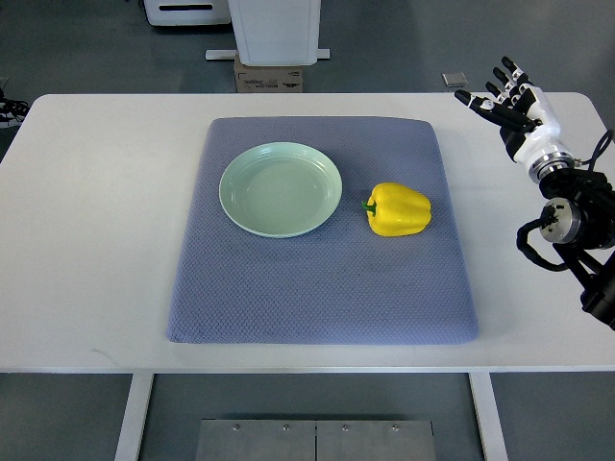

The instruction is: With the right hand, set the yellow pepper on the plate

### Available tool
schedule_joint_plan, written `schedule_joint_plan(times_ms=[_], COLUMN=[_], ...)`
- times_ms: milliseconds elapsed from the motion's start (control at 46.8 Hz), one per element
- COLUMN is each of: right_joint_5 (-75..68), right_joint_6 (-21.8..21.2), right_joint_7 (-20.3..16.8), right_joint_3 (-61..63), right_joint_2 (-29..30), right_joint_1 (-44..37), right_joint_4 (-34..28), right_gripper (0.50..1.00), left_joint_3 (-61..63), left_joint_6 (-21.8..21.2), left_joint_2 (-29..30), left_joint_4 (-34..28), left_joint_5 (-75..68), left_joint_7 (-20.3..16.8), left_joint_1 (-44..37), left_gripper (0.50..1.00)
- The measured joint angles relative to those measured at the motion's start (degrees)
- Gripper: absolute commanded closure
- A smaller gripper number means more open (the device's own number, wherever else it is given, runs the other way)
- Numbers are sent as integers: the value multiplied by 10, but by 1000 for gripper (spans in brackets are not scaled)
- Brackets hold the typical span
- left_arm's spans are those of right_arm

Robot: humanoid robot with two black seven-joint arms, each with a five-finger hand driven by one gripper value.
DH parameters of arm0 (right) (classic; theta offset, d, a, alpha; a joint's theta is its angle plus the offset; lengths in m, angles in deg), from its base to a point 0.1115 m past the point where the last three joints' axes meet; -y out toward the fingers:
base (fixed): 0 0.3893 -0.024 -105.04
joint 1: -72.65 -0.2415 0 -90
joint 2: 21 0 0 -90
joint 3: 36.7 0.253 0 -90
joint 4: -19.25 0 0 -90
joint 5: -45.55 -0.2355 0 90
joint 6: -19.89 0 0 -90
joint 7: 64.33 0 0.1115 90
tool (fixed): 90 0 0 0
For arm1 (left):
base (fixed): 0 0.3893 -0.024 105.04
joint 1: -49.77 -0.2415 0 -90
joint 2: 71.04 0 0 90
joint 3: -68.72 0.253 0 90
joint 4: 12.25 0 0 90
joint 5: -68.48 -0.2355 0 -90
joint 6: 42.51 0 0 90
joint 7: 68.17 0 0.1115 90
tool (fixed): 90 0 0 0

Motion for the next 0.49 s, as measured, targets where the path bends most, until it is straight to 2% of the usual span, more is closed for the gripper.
schedule_joint_plan(times_ms=[491], right_joint_5=[0], right_joint_6=[-17], right_joint_7=[0], right_joint_3=[0], right_joint_2=[-8], right_joint_1=[0], right_joint_4=[0], right_gripper=[500], left_joint_3=[0], left_joint_6=[0], left_joint_2=[0], left_joint_4=[0], left_joint_5=[0], left_joint_7=[0], left_joint_1=[-1], left_gripper=[500])
